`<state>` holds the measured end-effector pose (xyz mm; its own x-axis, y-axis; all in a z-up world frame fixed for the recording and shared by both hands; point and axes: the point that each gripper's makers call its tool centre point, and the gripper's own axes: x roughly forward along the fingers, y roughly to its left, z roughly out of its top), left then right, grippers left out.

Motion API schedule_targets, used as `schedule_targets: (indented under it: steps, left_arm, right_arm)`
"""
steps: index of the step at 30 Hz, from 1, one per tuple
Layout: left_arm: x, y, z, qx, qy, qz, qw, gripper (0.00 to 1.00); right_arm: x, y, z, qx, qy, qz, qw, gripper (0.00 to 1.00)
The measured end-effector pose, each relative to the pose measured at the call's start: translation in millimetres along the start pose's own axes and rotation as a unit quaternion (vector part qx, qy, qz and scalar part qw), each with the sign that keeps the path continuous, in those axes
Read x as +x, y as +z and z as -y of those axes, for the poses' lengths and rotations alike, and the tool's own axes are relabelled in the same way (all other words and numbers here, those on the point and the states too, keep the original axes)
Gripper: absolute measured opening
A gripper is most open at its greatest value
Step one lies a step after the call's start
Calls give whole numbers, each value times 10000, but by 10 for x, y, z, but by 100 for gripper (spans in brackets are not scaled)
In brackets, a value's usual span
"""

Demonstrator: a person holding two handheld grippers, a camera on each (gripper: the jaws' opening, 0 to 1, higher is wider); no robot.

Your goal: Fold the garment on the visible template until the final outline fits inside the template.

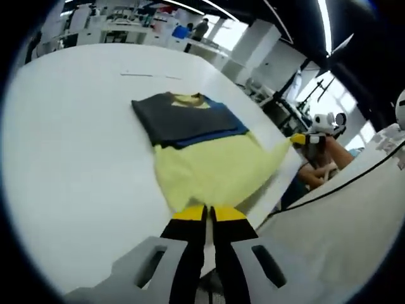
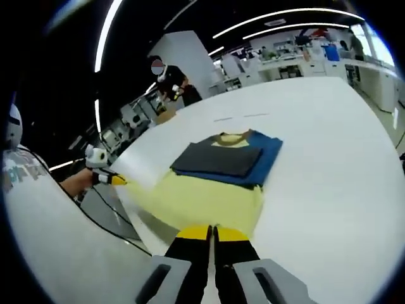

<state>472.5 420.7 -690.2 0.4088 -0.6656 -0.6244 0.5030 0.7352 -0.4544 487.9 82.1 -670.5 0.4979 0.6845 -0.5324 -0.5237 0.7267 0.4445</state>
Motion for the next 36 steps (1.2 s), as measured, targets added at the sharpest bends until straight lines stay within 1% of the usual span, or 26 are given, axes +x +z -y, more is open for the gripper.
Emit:
schedule_targets:
  steps: [2, 7, 13, 18, 24, 29, 33, 36]
  left_arm:
    - [3, 83, -21, 46, 38, 82, 9999, 0]
    - [6, 345, -75, 166, 79, 344, 9992, 0]
    - [92, 592, -183, 242, 177, 607, 9977, 0]
    - [140, 725, -279, 252, 214, 747, 9967, 0]
    - [188, 850, -375, 307, 290, 826, 9957, 0]
    - [221, 954, -417, 355, 339, 925, 9945, 0]
    - [282, 1036, -441, 377, 384, 983, 9937, 0]
    - [318, 1127, -453, 416, 445, 1071, 9924, 0]
  right_arm:
    - [17, 99, 14, -25, -13, 78, 10000, 0]
    - [63, 334, 73, -99, -87, 323, 9994, 0]
    - [118, 511, 158, -125, -187, 518, 9984, 0]
    - [149, 600, 230, -102, -248, 631, 9976, 0]
    - [209, 667, 289, -82, -288, 725, 9969, 0]
    - [237, 709, 337, -79, -341, 779, 9963, 0]
    - [259, 760, 425, -84, -379, 844, 9957, 0]
    - [272, 812, 496, -58, -408, 909, 9950, 0]
